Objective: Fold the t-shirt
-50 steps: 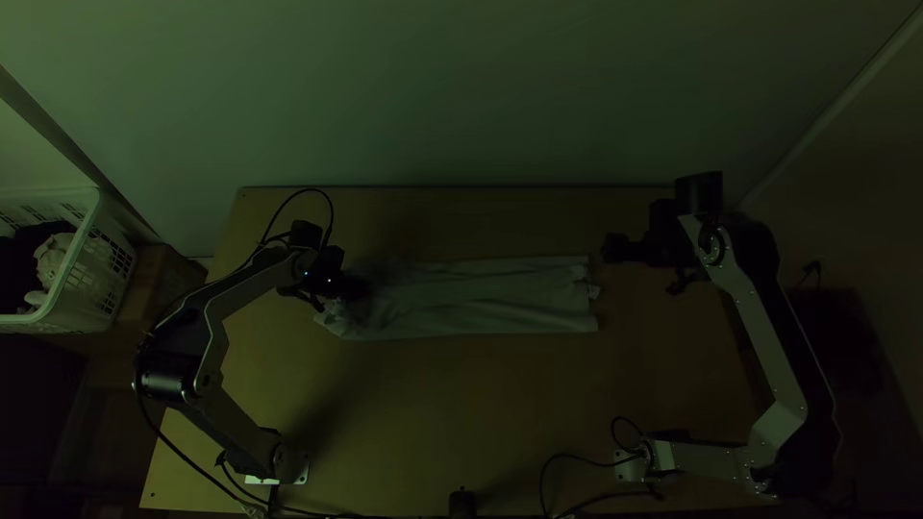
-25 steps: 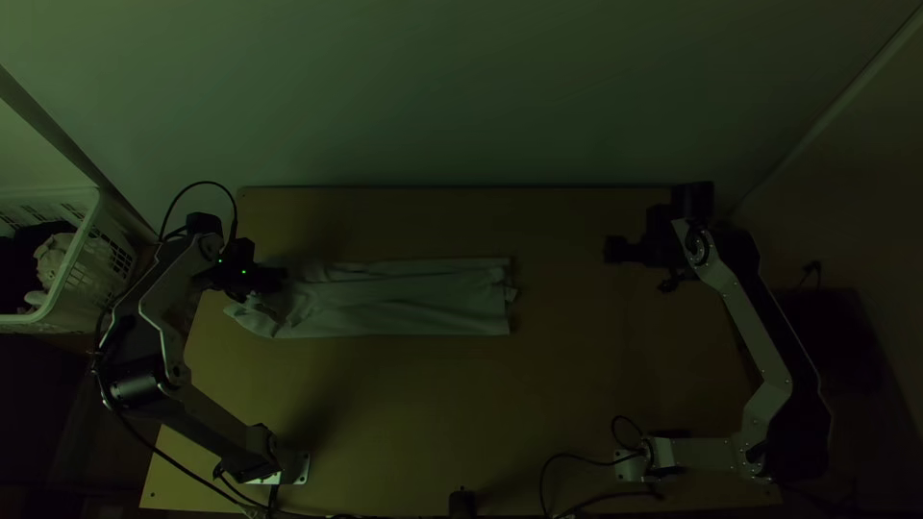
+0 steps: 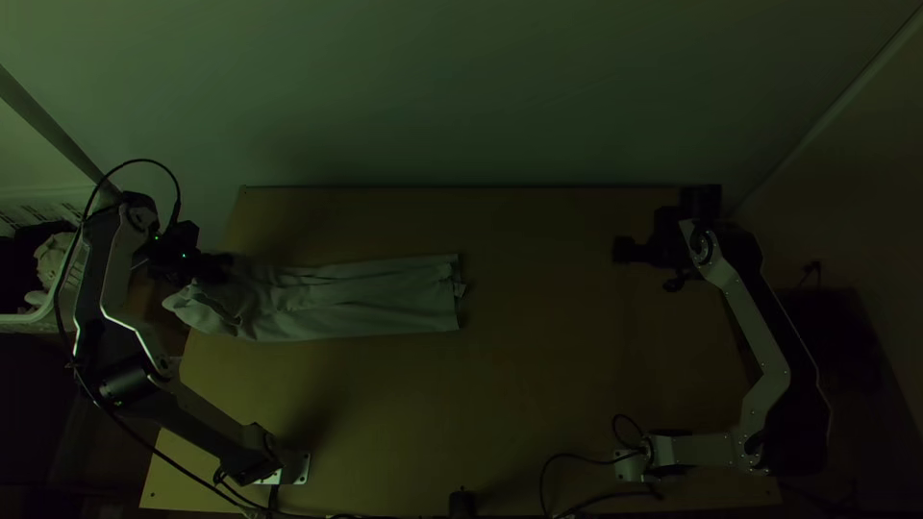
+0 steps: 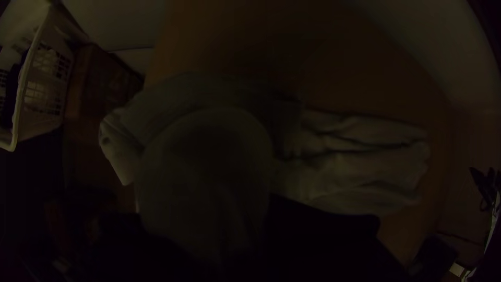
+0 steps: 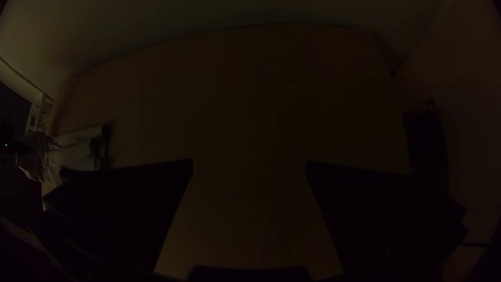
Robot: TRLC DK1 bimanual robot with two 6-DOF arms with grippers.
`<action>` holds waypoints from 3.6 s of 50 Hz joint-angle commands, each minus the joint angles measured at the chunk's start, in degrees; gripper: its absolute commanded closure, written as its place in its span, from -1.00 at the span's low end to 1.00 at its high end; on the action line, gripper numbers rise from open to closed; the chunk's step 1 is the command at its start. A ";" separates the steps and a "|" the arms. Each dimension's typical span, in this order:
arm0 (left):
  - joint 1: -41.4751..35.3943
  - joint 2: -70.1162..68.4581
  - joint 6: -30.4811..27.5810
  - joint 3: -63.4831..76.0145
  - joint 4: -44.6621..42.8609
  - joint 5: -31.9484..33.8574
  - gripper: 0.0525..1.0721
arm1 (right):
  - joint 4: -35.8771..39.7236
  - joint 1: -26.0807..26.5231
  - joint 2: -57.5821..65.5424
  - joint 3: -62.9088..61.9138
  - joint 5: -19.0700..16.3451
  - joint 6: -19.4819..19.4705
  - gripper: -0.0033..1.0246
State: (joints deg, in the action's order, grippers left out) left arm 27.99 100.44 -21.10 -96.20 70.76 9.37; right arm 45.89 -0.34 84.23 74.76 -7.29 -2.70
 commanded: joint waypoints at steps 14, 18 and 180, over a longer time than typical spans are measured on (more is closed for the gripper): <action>-21.22 -4.73 7.92 -15.07 13.44 -3.83 0.95 | -0.27 2.18 -2.49 -2.69 0.17 0.94 -0.93; -25.70 -4.64 10.38 -16.38 14.23 -5.06 0.95 | -0.27 3.06 -3.19 -3.04 0.17 1.29 -0.93; -17.18 -74.60 18.29 50.59 -53.62 4.52 -0.92 | -42.46 8.42 -58.12 -32.40 1.05 15.00 -0.93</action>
State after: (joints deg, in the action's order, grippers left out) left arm 10.24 31.03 -2.42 -50.30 20.93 14.50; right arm 5.98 7.94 31.44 46.17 -5.96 10.85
